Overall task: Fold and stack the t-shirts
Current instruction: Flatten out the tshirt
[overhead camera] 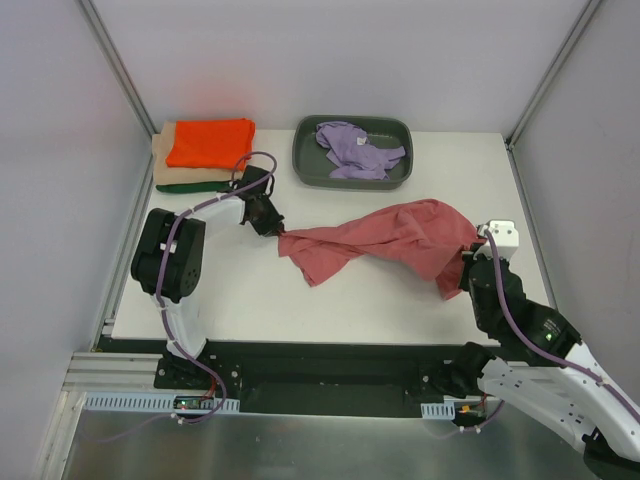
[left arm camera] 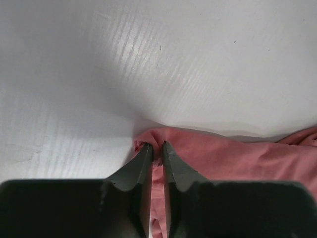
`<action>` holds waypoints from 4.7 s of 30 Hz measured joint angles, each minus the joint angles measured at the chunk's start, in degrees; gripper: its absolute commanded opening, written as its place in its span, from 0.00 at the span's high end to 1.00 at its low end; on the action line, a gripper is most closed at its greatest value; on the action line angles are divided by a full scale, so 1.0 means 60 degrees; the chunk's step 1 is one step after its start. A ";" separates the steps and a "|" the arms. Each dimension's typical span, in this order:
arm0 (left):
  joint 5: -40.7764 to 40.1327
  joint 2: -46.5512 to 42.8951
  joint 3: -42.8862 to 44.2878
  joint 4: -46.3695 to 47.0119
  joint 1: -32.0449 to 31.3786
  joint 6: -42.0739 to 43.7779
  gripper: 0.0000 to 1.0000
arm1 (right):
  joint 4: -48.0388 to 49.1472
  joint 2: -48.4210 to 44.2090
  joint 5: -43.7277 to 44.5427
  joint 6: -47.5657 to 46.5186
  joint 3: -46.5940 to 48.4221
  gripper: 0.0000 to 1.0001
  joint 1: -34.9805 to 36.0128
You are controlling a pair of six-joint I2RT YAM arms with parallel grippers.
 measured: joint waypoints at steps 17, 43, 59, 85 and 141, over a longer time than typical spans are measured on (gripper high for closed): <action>-0.1585 -0.4816 -0.1053 -0.0277 -0.0474 0.0984 1.00 | 0.0266 0.0477 -0.0007 -0.0619 0.1035 0.99 -0.0004; -0.1803 -1.0673 0.1377 -0.1417 -0.0576 0.2812 1.00 | 0.1362 0.1086 -0.3548 -0.2820 0.6411 0.99 -0.0007; -0.1683 -0.6488 -0.1169 -0.1206 -0.0546 0.3107 1.00 | 0.3115 0.3217 -0.1330 -0.3534 0.1825 0.99 -0.1818; -0.0703 -0.2324 -0.1035 -0.0393 -0.0215 0.2761 0.70 | 0.2688 0.2488 -0.1723 -0.1446 -0.1137 0.99 -0.3115; 0.0426 -0.2357 -0.3195 0.1140 0.0455 0.2229 0.88 | 0.2634 0.2430 -0.2157 -0.1228 -0.1362 0.99 -0.3340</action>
